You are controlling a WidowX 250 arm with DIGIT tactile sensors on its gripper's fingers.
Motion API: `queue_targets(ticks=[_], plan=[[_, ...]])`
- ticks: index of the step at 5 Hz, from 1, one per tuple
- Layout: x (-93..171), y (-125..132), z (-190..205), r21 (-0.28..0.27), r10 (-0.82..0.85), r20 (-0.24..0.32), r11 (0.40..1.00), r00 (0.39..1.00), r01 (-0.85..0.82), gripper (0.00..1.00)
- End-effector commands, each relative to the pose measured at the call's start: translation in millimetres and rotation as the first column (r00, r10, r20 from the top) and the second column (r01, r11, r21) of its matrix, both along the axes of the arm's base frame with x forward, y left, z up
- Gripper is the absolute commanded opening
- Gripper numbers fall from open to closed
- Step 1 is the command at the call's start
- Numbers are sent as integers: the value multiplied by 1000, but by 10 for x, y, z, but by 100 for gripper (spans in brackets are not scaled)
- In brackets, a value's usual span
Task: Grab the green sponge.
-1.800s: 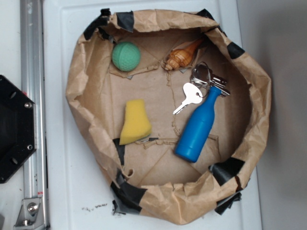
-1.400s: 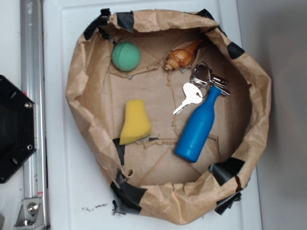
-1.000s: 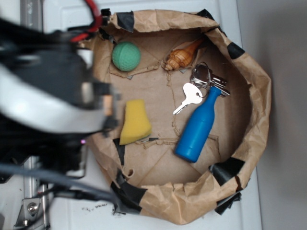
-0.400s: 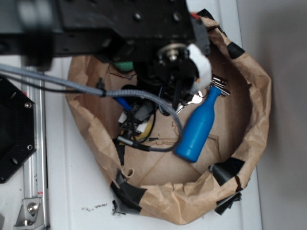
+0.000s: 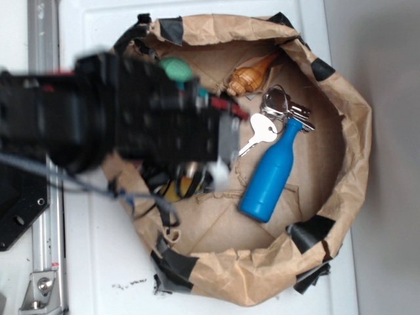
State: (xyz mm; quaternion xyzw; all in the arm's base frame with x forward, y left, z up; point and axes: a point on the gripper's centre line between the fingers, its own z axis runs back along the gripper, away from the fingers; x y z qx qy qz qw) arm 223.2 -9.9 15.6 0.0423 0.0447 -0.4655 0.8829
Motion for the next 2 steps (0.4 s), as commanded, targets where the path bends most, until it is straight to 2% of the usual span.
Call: queue_targets(ticks=[1,2], plan=[[123,-403,31,-4,-39,69,999,997,39,0],[203,-343,150,-45,17,98,999,995,-12,0]])
